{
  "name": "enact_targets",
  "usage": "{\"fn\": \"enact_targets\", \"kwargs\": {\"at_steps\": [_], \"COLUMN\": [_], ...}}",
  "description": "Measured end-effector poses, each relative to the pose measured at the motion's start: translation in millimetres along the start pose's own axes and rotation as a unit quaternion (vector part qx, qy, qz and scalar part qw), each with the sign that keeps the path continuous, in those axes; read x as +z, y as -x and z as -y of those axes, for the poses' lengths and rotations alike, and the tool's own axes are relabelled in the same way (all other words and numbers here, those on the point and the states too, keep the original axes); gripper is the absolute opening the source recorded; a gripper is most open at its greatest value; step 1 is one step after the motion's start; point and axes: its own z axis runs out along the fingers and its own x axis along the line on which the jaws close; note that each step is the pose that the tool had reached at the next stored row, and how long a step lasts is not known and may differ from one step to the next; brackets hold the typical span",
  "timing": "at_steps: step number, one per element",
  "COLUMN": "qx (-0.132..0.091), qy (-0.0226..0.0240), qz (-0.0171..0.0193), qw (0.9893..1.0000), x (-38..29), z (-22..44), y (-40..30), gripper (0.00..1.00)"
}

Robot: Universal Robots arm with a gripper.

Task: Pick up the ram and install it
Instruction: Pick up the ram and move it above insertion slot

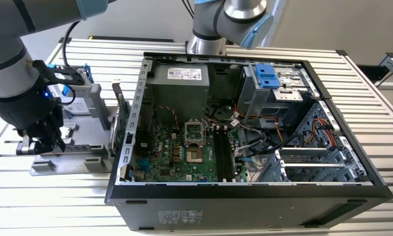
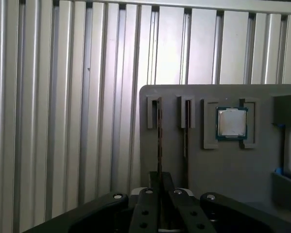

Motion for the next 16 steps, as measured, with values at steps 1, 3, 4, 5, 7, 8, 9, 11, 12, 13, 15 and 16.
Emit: {"fn": "enact_targets", "kwargs": {"at_steps": [1, 3, 4, 5, 7, 8, 9, 11, 12, 13, 15, 16], "qx": [0.003, 0.008, 0.010, 0.012, 0.015, 0.016, 0.016, 0.018, 0.020, 0.021, 0.024, 0.026], "qy": [-0.0001, -0.0001, -0.0001, -0.0001, -0.0001, 0.0000, 0.0000, -0.0002, -0.0002, -0.0002, -0.0003, -0.0003], "qz": [0.0001, 0.0002, 0.0003, 0.0003, 0.0004, 0.0004, 0.0005, 0.0009, 0.0010, 0.0011, 0.0012, 0.0012], "qw": [1.0000, 1.0000, 0.9999, 0.9999, 0.9999, 0.9999, 0.9999, 0.9998, 0.9998, 0.9998, 0.9997, 0.9997], "x": [-0.1, -0.3, -0.4, -0.5, -0.9, -1.4, -1.9, -2.8, -3.4, -3.8, -4.5, -4.9], "z": [0.0, 0.0, 0.0, 0.0, 0.0, -0.1, -0.1, -0.1, -0.1, -0.1, -0.1, -0.1], "y": [0.0, 0.0, 0.0, 0.0, 0.0, 0.0, 0.0, 0.0, 0.0, 0.0, 0.0, 0.0], "gripper": [0.00, 0.00, 0.00, 0.00, 0.00, 0.00, 0.00, 0.00, 0.00, 0.00, 0.00, 0.00]}}
